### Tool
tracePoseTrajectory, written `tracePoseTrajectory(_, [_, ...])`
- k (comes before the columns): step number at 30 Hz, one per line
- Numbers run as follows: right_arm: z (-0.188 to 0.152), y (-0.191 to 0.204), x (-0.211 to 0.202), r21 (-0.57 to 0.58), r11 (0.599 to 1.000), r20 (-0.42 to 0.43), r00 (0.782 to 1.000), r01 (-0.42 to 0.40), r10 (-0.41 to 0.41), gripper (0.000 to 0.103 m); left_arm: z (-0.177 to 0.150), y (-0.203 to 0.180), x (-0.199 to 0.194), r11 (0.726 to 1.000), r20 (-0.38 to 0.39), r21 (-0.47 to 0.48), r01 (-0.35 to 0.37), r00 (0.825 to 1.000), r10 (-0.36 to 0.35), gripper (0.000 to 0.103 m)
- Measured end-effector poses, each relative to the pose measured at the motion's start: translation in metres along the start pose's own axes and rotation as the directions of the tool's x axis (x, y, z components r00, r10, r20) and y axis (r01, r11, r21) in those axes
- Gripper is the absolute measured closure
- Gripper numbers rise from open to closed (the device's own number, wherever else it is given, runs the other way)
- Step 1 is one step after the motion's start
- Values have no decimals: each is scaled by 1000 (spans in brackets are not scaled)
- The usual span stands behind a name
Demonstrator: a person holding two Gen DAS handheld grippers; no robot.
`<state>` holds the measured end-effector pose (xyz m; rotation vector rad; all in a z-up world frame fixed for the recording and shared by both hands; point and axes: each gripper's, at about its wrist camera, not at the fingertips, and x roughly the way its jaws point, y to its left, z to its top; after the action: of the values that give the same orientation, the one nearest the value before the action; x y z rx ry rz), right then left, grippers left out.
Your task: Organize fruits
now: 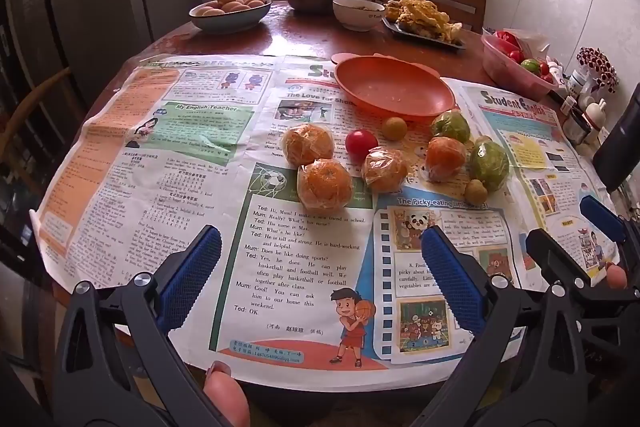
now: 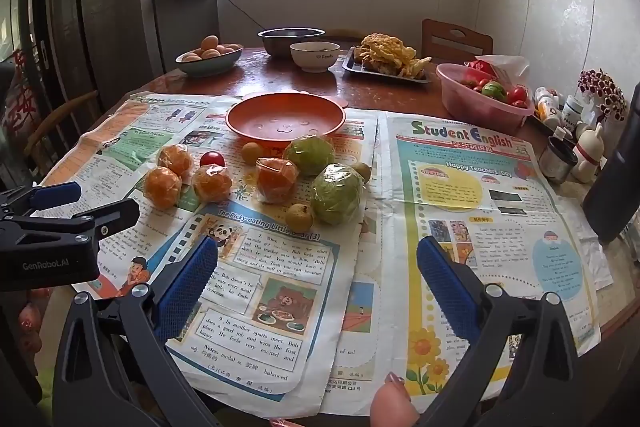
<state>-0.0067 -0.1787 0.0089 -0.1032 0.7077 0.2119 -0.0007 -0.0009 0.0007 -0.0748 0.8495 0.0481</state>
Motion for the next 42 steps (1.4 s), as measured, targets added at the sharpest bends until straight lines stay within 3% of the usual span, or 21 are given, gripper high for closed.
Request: tracePoseTrajectory(42, [1, 2, 1, 6, 1000, -10, 1000, -6, 6, 4, -1, -6, -3, 1000, 7, 28, -4, 1000, 3, 8])
